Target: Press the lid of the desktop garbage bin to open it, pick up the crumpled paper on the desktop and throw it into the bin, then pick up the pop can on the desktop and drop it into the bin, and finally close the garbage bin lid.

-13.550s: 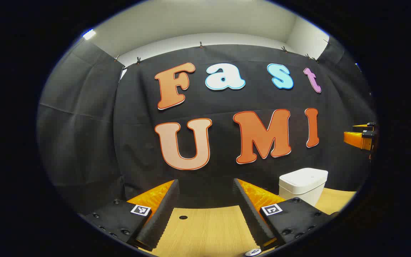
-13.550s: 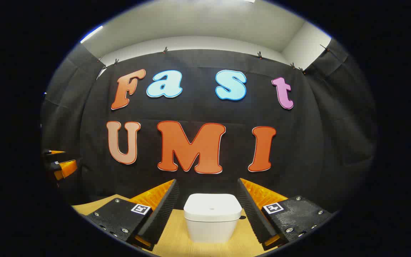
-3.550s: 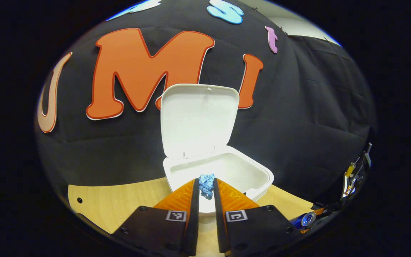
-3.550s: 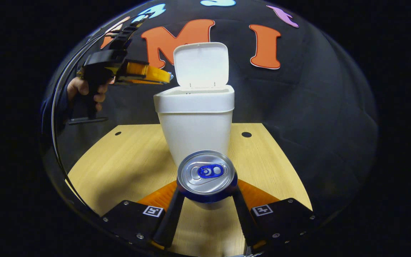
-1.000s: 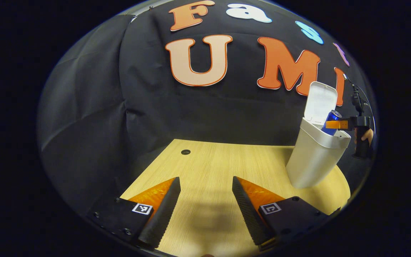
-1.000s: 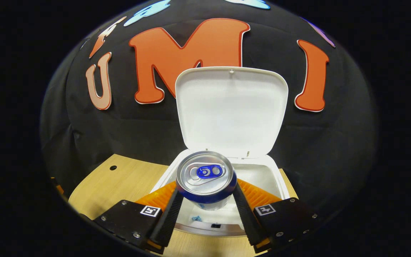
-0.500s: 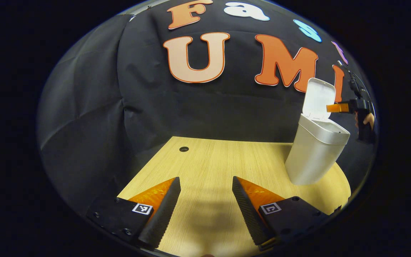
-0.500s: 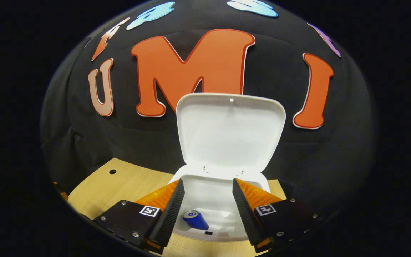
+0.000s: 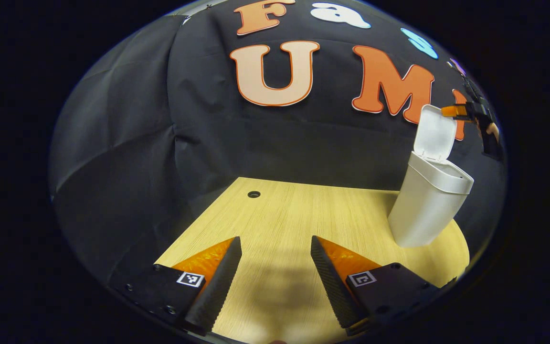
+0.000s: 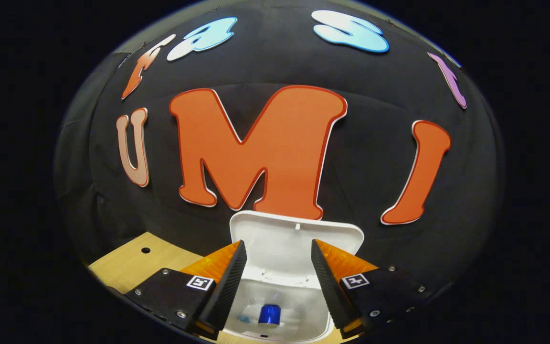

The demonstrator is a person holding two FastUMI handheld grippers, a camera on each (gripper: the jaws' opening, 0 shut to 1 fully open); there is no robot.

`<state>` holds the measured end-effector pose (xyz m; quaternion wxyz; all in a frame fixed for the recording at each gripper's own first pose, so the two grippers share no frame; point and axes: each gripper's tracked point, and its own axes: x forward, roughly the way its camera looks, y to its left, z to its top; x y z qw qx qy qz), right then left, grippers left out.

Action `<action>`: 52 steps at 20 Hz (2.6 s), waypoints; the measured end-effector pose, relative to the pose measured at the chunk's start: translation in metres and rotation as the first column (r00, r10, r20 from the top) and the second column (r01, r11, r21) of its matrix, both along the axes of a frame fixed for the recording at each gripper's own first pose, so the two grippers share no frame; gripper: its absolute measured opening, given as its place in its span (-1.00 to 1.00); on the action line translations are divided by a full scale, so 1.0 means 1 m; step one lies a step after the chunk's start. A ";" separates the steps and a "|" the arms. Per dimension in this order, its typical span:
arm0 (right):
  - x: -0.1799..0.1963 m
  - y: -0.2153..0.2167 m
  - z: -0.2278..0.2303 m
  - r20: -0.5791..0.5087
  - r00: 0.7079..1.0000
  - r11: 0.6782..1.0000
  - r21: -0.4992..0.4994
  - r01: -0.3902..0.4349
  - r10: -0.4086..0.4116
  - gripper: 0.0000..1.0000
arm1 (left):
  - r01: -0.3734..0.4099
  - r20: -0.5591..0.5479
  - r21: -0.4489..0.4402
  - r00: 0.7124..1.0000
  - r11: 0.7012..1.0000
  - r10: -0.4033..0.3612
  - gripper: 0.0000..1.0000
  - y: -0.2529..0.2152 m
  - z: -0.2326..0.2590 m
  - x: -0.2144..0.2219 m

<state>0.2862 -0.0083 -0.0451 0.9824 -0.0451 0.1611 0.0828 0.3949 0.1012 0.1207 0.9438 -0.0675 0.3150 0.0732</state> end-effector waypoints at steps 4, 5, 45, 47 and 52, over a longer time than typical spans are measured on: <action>0.031 -0.008 0.030 0.069 0.997 0.999 0.006 0.035 -0.035 0.66 | -0.018 -0.010 0.013 1.000 1.000 0.019 0.88 0.008 -0.001 -0.004; 0.040 -0.008 0.031 0.066 0.997 0.999 0.015 0.048 -0.048 0.67 | -0.024 -0.012 0.017 1.000 1.000 0.024 0.89 0.010 -0.002 -0.005; -0.033 0.000 -0.080 -0.206 0.978 0.999 0.047 -0.010 0.019 -0.96 | 0.000 -0.028 0.036 1.000 0.999 0.001 0.88 -0.001 -0.005 -0.006; -0.043 0.000 -0.087 -0.224 0.974 0.999 0.050 -0.013 0.024 -0.96 | 0.010 -0.030 0.037 1.000 0.999 -0.009 0.88 -0.003 -0.006 -0.008; -0.069 0.000 -0.104 -0.256 0.966 0.998 0.054 -0.025 0.038 -0.96 | 0.032 -0.031 0.035 0.999 0.999 -0.031 0.88 -0.011 -0.005 -0.009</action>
